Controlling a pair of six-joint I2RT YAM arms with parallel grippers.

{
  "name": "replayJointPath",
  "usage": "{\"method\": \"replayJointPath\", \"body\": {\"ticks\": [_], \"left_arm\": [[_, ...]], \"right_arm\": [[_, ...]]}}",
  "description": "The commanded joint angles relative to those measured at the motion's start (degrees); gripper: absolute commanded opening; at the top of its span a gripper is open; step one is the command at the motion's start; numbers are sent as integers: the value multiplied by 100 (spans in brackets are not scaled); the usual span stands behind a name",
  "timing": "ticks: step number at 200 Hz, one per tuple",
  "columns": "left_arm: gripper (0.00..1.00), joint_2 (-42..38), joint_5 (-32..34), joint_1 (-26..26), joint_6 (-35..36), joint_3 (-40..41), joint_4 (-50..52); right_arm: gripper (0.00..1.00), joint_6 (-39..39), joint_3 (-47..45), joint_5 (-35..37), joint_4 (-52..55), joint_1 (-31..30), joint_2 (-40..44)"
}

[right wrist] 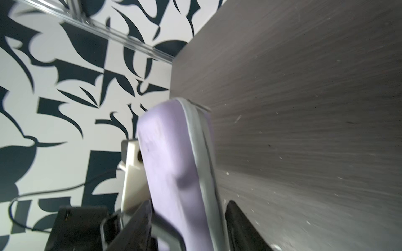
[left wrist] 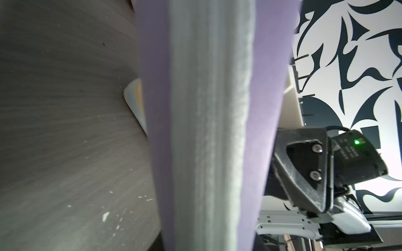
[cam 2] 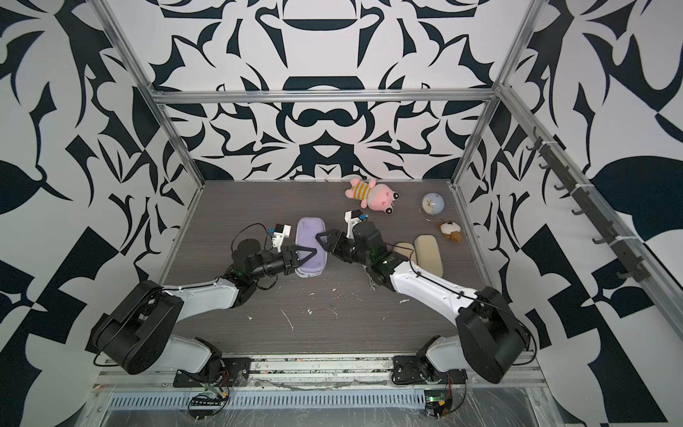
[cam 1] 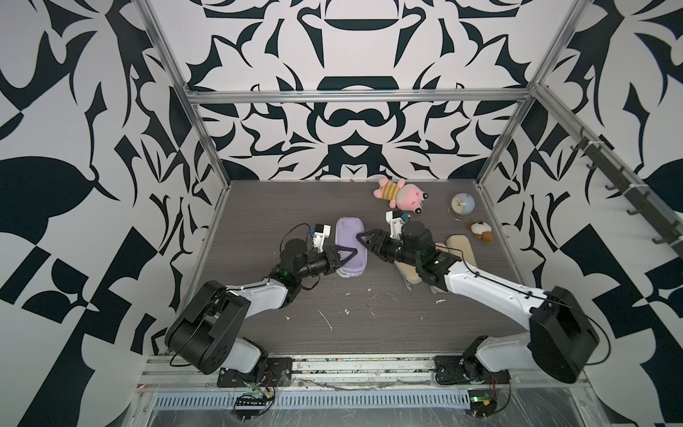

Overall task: Put umbrellas into zippered umbrella sleeves
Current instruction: Pick up the umbrella sleeve at the center of the board, then adjust the umbrella sleeve.

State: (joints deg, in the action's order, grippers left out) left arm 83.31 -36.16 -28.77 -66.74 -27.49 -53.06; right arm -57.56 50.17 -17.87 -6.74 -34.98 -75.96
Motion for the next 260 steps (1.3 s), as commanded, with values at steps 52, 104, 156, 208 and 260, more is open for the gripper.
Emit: {"method": "replayJointPath", "body": {"ticks": [52,104,156,208,260], "left_arm": [[29,-16,-855,53,485,-72,-857],[30,38,-912,-170,522,-132,-803],[31,20,-1136,-373,547,-232,-860],[32,-148,-1265,-89,594,-132,-1047],[24,50,-1866,3,82,-362,-1734]], "right_arm": [[50,1598,1538,-323,2974,89,75],[46,1563,1971,-221,2755,-233,-235],[37,1371,2093,-451,2310,-407,-568],[60,2411,2181,-329,3256,134,-21],[82,2537,1391,-2196,2186,931,239]]}}
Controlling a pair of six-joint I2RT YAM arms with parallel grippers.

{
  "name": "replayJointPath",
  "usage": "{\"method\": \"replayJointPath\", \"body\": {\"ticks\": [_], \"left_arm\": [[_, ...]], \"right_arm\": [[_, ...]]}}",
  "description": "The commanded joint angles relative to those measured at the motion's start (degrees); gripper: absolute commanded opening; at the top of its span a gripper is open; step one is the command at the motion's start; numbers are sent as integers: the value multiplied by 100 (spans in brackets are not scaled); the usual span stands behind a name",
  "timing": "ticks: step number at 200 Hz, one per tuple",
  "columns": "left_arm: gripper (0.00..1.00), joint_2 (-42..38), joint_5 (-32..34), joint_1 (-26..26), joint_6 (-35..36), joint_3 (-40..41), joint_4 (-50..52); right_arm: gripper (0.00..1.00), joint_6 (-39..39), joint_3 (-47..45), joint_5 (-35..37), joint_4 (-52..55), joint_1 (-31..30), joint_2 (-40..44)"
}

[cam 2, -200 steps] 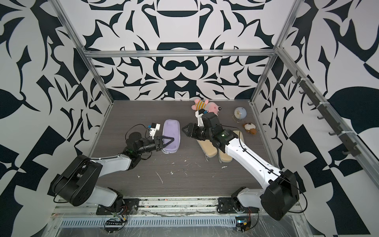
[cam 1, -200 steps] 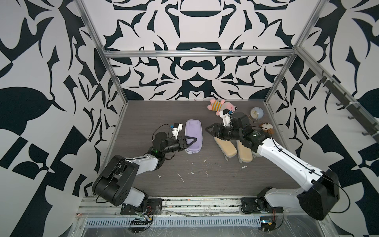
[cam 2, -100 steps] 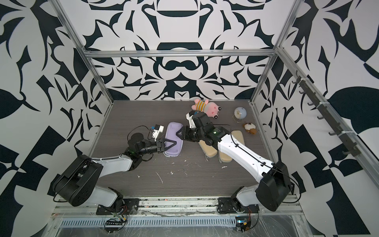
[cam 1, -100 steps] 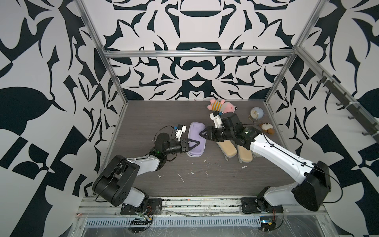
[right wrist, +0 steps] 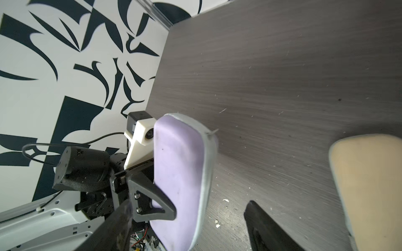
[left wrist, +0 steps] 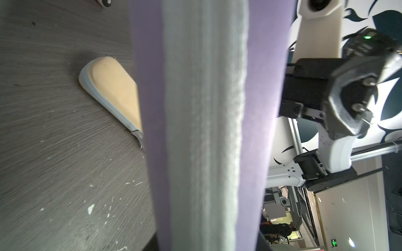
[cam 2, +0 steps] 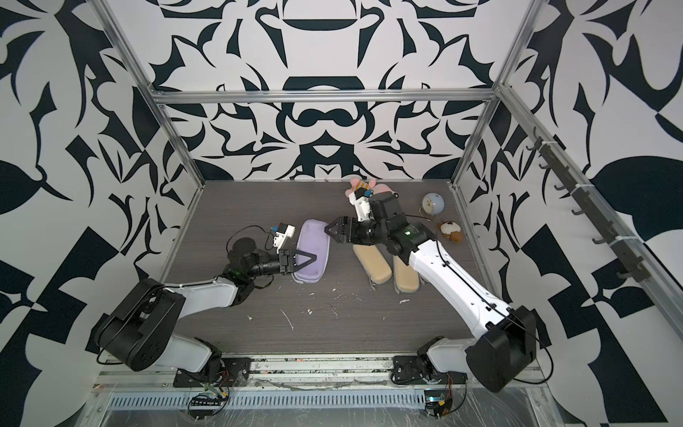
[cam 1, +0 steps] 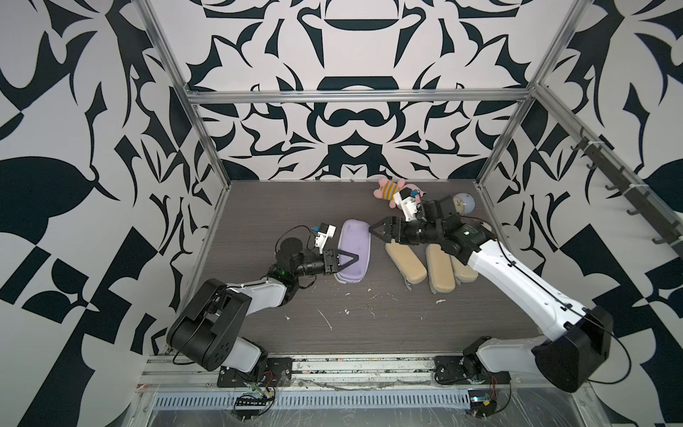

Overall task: Put umbrellas into zippered umbrella sleeves
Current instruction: Adjust the umbrella sleeve.

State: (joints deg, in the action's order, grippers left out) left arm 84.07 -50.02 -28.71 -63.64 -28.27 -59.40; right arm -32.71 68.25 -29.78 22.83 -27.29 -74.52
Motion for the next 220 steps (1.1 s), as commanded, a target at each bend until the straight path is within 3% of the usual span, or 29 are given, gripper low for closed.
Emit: {"method": "replayJointPath", "body": {"ticks": [1,35,59,87,104,113,133,143,156,169,187,205,220], "left_arm": [[24,-16,-481,-3,-246,-284,-1122],[23,194,-542,-97,-612,-343,-1648],[22,233,-612,-187,-602,-422,-1565],[21,316,-846,-331,-648,-541,-1593],[22,389,-1064,-366,-742,-647,-1615],[28,402,-1113,-360,-777,-699,-1605],[61,312,-1071,-328,-396,-905,-858],[69,192,-1000,-328,1,-1065,-142],[71,21,-974,-332,714,-1263,884],[67,-156,-865,-337,1505,-1464,1965],[51,-193,-823,-346,1970,-1618,2515],[28,-150,-929,-318,2078,-1616,2519],[18,-292,-938,-95,2867,-1700,3404]], "right_arm": [[82,27,-426,-1048,-837,171,91],[82,-428,-374,-1774,-1685,171,-338],[75,-779,-574,-2051,-2641,164,-408],[57,-1523,-938,-2322,-4249,154,-504],[36,-1737,-1036,-2422,-4681,137,-565],[27,-1799,-1066,-2395,-4731,97,-548],[20,-1543,-1026,-2031,-4295,-146,-414],[17,-1221,-958,-1591,-3863,-383,-313],[12,-861,-977,-946,-3551,-681,-161],[11,-672,-1105,-435,-3632,-954,-65],[15,-658,-1170,-237,-3842,-1127,-111],[34,-719,-1284,-337,-4019,-1092,-28],[47,-207,-1432,-834,-3676,-866,222]]}}
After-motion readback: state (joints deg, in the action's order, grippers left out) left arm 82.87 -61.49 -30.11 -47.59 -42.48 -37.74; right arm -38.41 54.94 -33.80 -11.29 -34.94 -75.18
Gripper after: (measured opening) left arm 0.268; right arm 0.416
